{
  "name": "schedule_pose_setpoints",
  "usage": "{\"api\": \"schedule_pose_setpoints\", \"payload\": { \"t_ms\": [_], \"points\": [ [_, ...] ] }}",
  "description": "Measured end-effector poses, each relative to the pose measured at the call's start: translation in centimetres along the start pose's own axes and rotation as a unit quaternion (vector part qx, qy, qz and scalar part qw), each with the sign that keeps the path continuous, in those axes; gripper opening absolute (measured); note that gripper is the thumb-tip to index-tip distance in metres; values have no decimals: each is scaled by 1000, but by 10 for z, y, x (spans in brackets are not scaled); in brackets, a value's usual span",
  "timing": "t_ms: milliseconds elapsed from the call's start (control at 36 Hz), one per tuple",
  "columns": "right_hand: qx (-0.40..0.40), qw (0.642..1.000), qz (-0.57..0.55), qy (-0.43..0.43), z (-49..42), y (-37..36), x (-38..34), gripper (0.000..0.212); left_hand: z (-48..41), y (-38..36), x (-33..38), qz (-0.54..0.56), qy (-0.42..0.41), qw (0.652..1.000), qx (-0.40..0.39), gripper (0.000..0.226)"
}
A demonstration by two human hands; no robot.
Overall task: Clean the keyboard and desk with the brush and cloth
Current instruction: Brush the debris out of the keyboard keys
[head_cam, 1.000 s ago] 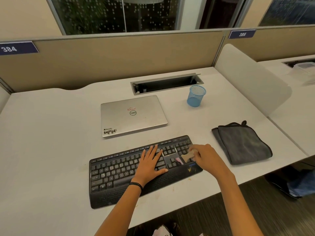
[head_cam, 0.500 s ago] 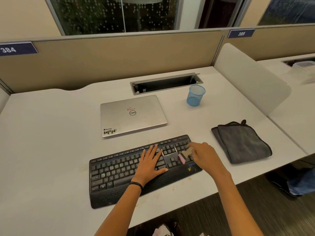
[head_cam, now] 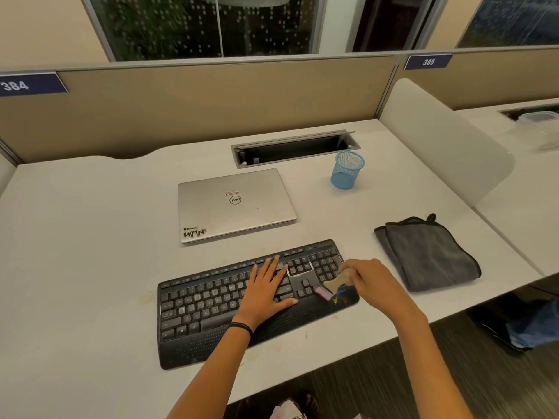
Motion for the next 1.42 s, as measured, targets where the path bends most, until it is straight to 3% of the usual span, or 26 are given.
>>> {"api": "schedule_pose_setpoints", "payload": {
  "t_ms": [194, 389, 500, 639, 833, 1056, 1306, 1417],
  "points": [
    [39, 992, -119, -16, -1, -1, 14, 23, 0, -1, -1, 6, -4, 1000, 9, 108],
    [-6, 995, -95, -35, 1, -8, 25, 22, 0, -1, 0, 3, -2, 1000, 6, 108],
    [38, 989, -137, -27, 1, -1, 22, 20, 0, 0, 0, 8, -4, 1000, 9, 107],
    [3, 997, -66, -34, -3, 0, 22, 25, 0, 1, 1, 8, -3, 1000, 8, 107],
    [114, 983, -139, -46, -11, 11, 20, 23, 1, 1, 1, 14, -1, 1000, 6, 105],
    [103, 988, -93, -64, -32, 0, 7, 26, 1, 2, 1, 19, 1, 1000, 7, 106],
    [148, 979, -128, -59, -54, 0, 1, 25, 2, 2, 2, 8, 1, 1000, 2, 111],
    [116, 987, -87, -66, -55, 2, 4, 26, 1, 2, 1, 9, 2, 1000, 1, 111]
  ]
}}
Point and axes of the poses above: each hand's wrist, its own z-axis away from the middle knuckle, its own y-axis out of the back of the hand, x = y × z, the point moved 2 cm from there along -z, towards the middle knuckle, and after that the axes turned 15 degrees about -y, right-handed, at the moved point
